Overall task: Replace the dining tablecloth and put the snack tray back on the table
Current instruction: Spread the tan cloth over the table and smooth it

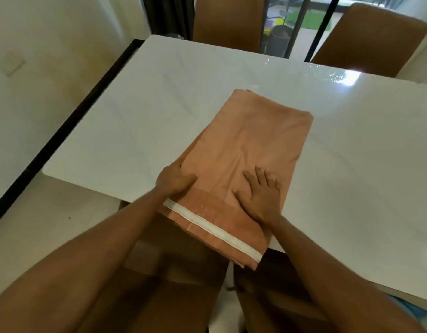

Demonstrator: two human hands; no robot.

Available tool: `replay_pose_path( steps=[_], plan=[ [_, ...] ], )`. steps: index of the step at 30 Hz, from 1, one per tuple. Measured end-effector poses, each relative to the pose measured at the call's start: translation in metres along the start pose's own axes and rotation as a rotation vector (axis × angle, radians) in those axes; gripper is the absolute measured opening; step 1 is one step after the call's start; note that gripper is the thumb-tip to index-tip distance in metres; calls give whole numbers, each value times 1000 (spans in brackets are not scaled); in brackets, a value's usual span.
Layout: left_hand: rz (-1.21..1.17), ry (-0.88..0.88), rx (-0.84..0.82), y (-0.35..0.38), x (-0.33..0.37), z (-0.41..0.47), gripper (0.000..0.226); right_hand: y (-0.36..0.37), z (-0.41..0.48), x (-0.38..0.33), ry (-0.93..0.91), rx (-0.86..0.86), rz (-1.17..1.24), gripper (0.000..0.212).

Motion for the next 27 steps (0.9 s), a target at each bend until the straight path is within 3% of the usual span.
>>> replay_pose_path(
  steps=[4, 8, 12, 15, 17, 19, 22, 24, 27],
  plan=[
    [-250, -44, -190, -14, -25, 6, 55, 0, 30, -24, -78, -144, 16, 81],
    [-418, -4, -194, -40, -25, 0, 38, -12, 53, -70, -117, -209, 58, 74],
    [-329, 164, -147, -62, 17, -17, 23, -39, 74, -121, 71, -261, 377, 90],
    [-224, 406, -97, -67, 66, -39, 18, -72, 99, -156, 90, -195, 572, 98],
    [-116, 514, -81, -64, 93, -56, 17, -92, 115, -171, 62, -182, 547, 97],
    [-71, 580, -64, -60, 111, -69, 26, -105, 128, -174, -17, -184, 280, 90],
    [-65, 593, -73, -54, 125, -80, 39, -115, 133, -156, -72, -127, -79, 56],
    [-52, 559, -104, -50, 129, -81, 33, -123, 133, -131, -15, -46, 43, 41],
    [-130, 522, -95, -46, 144, -80, 18, -146, 128, -86, 82, 59, 433, 37]
  ],
)
Point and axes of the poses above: each hand's wrist, its own z-axis towards the middle knuckle, its own y-axis out of the palm, x = y × z, the point moved 8 cm from there along z, towards the middle knuckle, and after that the axes turned 3 degrees about x, right-handed, at the moved point
